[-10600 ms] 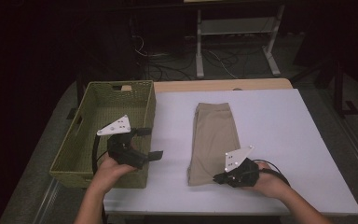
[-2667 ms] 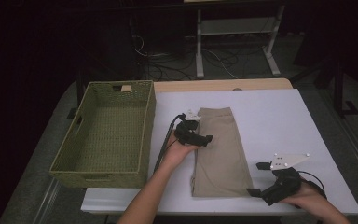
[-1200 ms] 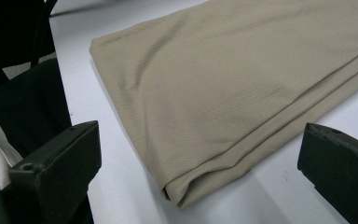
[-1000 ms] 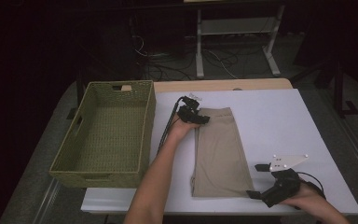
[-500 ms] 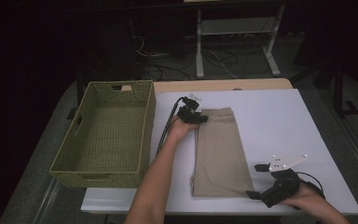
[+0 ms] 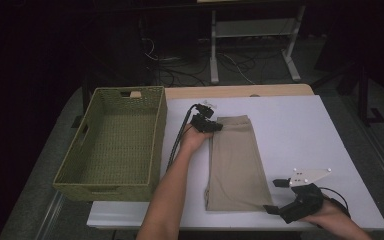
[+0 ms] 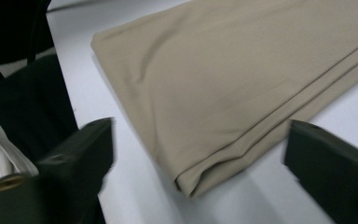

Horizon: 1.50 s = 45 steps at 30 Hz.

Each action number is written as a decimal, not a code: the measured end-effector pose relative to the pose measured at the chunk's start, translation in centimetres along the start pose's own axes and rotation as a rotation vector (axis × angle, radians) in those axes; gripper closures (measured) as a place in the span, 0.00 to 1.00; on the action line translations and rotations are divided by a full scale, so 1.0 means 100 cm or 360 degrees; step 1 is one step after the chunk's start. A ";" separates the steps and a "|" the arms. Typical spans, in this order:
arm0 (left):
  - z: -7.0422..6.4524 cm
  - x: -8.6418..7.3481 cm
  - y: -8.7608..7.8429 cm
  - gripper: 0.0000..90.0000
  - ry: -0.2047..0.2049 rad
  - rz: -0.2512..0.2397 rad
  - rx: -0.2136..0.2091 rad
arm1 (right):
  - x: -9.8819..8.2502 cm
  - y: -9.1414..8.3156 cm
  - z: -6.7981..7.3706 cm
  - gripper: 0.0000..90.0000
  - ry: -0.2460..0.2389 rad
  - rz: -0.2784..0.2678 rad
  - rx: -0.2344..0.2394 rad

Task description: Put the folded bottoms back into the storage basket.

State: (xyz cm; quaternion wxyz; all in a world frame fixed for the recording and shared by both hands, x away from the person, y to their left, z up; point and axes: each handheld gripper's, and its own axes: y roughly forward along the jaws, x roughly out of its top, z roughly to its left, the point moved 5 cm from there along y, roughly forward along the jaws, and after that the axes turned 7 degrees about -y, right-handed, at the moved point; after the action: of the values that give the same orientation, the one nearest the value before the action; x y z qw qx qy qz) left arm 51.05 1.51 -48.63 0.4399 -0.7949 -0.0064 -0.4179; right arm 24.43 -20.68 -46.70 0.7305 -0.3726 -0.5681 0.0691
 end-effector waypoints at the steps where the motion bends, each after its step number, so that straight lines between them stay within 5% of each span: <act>1: 0.000 0.000 0.000 0.85 0.0005 0.0002 0.0006 | -0.001 0.000 0.002 0.16 0.0001 0.0004 -0.0013; 16: -0.001 0.001 0.000 0.85 -0.0006 0.0008 0.0018 | -0.015 0.018 0.008 0.43 -0.0107 0.0180 -0.0027; 18: -0.001 0.001 0.000 0.85 -0.0001 0.0011 0.0022 | -0.015 0.020 0.010 0.50 -0.0178 0.0192 -0.0078; 21: -0.002 0.001 0.000 0.85 0.0000 0.0012 0.0025 | -0.015 0.019 0.007 0.61 -0.0175 0.0183 -0.0102; 30: -0.002 0.001 0.000 0.85 -0.0003 0.0009 0.0022 | -0.013 0.020 0.004 0.90 -0.0186 0.0180 -0.0064; 40: -0.001 0.004 -0.006 0.87 -0.0048 -0.0050 -0.0054 | -0.006 0.021 0.002 0.93 -0.0158 0.0166 -0.0022; 45: -0.006 0.011 -0.015 0.87 -0.0037 -0.0097 -0.0093 | 0.008 0.018 -0.002 0.93 -0.0145 0.0063 0.0001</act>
State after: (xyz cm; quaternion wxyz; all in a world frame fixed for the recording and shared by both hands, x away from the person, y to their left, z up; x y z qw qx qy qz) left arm 50.76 1.61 -46.70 0.4034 -0.8117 -0.0235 -0.4217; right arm 25.45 -19.08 -47.17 0.7026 -0.3799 -0.5932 0.1006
